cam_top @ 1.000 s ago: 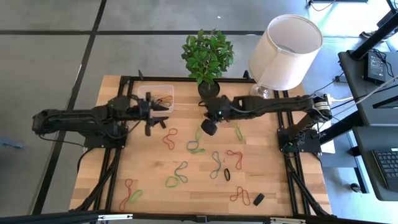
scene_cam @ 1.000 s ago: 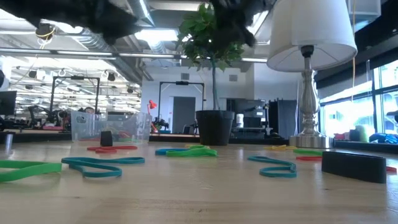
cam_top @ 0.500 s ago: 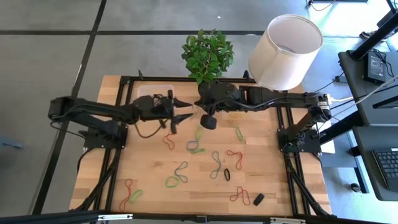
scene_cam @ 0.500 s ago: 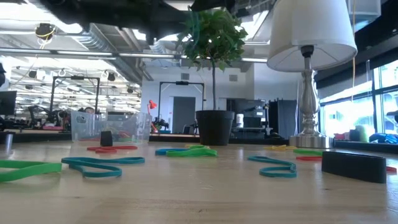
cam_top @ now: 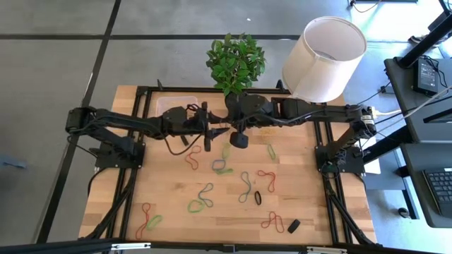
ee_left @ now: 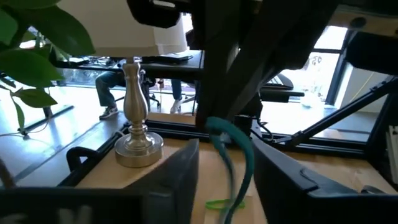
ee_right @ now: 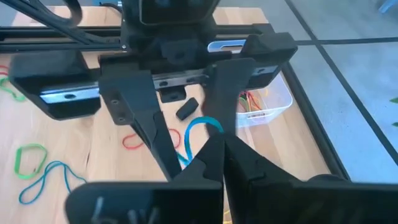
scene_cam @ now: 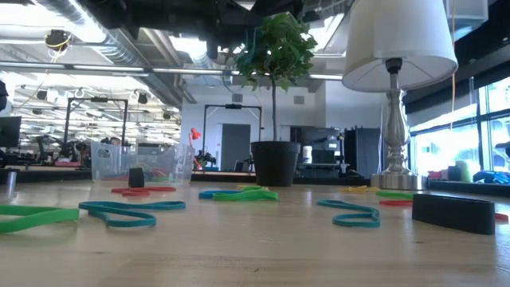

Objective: Pick and place rubber bands into bin
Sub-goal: Put the blue rubber band into the transparent bin

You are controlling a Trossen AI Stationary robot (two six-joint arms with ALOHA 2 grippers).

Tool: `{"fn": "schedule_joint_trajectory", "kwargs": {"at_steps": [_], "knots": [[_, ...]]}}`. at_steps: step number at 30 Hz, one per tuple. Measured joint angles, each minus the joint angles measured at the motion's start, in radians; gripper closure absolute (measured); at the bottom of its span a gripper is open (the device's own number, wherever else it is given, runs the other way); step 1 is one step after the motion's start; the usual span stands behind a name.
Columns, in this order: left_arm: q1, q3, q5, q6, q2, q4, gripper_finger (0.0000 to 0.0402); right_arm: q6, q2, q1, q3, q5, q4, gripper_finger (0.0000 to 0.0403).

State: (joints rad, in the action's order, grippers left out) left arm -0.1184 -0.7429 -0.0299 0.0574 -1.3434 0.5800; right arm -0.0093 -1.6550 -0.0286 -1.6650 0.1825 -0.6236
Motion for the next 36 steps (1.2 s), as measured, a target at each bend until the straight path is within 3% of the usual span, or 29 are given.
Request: {"fn": "schedule_joint_trajectory", "kwargs": {"at_steps": [6, 12, 19, 28, 31, 36], "knots": [[0.0, -0.001, 0.004, 0.001, 0.0, 0.0, 0.0389, 0.004, 0.0, 0.001, 0.0, 0.0, 0.0, 0.0402], [0.0, 0.0, -0.004, 0.013, 0.002, -0.009, 0.0398, 0.011, 0.0, 0.001, 0.0, 0.0, -0.001, 0.0378], [-0.029, -0.001, -0.023, 0.037, 0.048, -0.113, 0.0398, 0.072, 0.0, 0.0, 0.0, 0.0, -0.044, 0.032], [-0.187, -0.001, -0.025, 0.016, 0.312, -0.527, 0.0399, 0.15, 0.001, 0.0, 0.0, 0.001, -0.119, 0.0252], [-0.277, -0.001, -0.054, -0.007, 0.399, -0.69, 0.0399, 0.189, -0.001, 0.0, 0.001, 0.008, -0.178, 0.0245], [-0.436, -0.001, -0.121, -0.02, 0.463, -0.902, 0.0399, 0.224, -0.024, -0.001, 0.001, 0.108, -0.221, 0.0249]]}}
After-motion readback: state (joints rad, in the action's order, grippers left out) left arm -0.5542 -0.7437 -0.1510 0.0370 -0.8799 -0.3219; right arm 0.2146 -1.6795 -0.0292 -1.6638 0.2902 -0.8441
